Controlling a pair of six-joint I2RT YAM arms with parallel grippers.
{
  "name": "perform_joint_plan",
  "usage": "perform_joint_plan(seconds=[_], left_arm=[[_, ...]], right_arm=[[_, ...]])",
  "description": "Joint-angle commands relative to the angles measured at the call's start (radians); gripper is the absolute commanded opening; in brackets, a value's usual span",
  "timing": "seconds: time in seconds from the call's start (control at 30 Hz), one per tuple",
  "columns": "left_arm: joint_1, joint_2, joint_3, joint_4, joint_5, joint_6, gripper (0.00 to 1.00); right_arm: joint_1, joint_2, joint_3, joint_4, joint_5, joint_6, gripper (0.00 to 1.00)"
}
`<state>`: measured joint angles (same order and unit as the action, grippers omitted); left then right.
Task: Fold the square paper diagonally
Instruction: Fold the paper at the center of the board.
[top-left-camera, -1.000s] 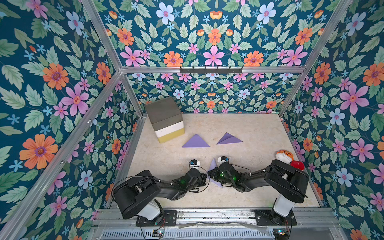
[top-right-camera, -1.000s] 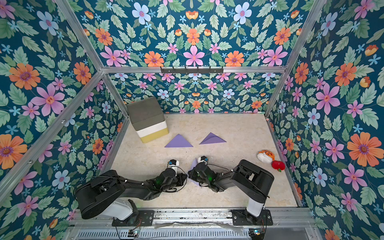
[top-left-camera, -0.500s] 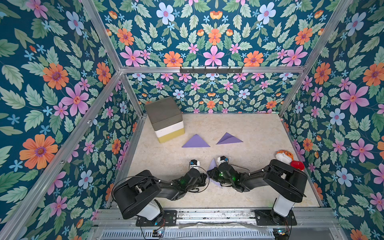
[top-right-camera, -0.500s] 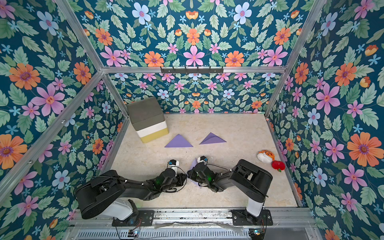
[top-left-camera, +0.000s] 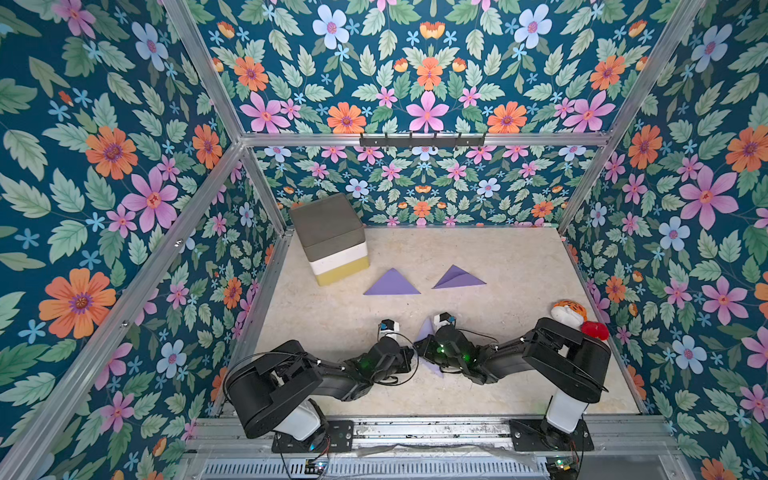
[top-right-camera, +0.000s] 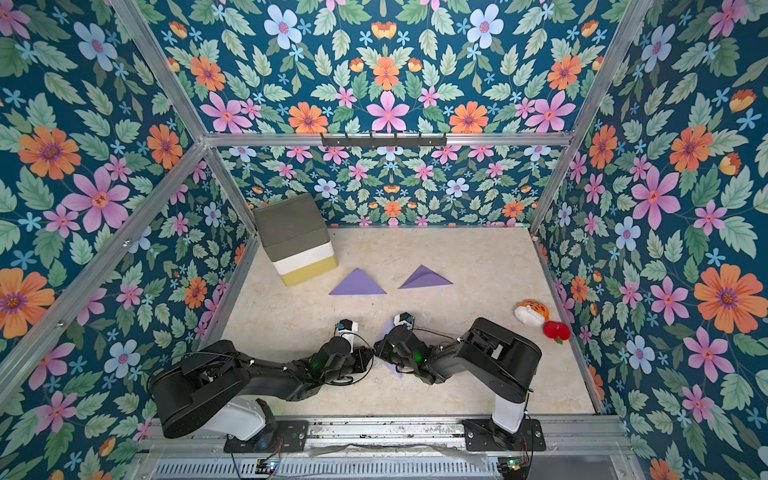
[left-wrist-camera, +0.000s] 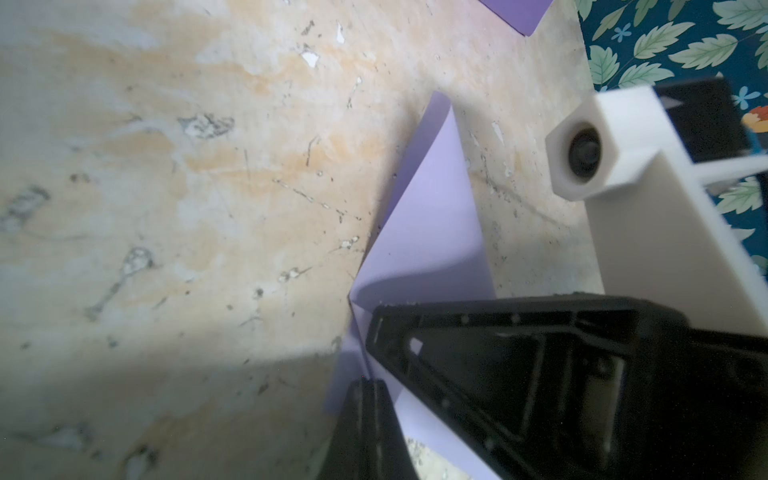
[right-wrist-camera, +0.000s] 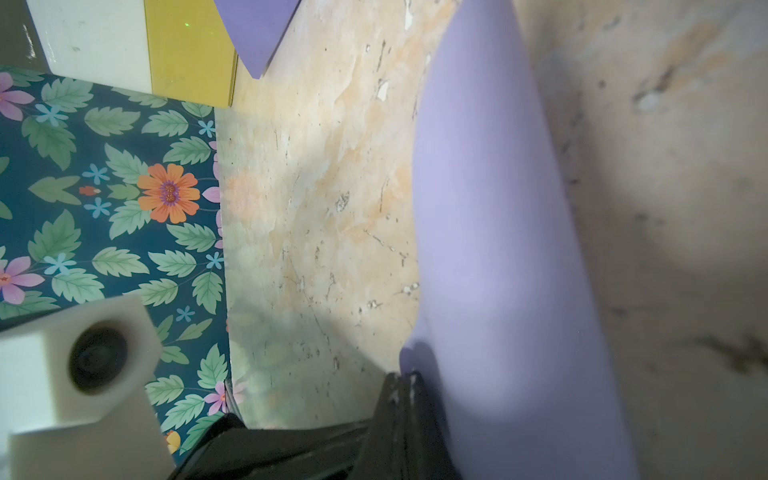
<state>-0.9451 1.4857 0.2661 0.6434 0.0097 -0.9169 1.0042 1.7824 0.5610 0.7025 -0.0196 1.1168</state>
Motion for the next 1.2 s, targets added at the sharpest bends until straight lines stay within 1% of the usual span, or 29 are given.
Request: perform_joint_plan(seconds=[0.0,0.33,0.6,0.83,0.97,1.17], left_arm=[[0.001,0.005,-0.01,-0.187,-0.008,-0.002,0.0],[0.001,-0.035,-0.011,-0.22,-0.033,-0.002,0.0],[0.0,-0.065,-0.005,-0.243,-0.047,-0.006,0.0],[0.0,-0.09,-0.001,-0.248,-0.053,-0.019,0.0],[0.001,-0.111,-0.001,-0.25,-0.054,-0.025,0.0],[0.009,-0.171,-0.013,-0.278,-0.088,-0.043,0.0]], right_arm=[[0.005,0.011,0.009,-0.003,0.005,-0.009,0.0],[0.011,0.025,0.004,-0.042,0.005,-0.014,0.0],[0.013,0.041,0.016,-0.077,-0.004,-0.017,0.09],[0.013,0.038,0.019,-0.09,0.0,-0.017,0.11],[0.014,0.043,0.017,-0.086,-0.004,-0.017,0.15],[0.016,0.047,0.012,-0.081,-0.009,-0.017,0.19]])
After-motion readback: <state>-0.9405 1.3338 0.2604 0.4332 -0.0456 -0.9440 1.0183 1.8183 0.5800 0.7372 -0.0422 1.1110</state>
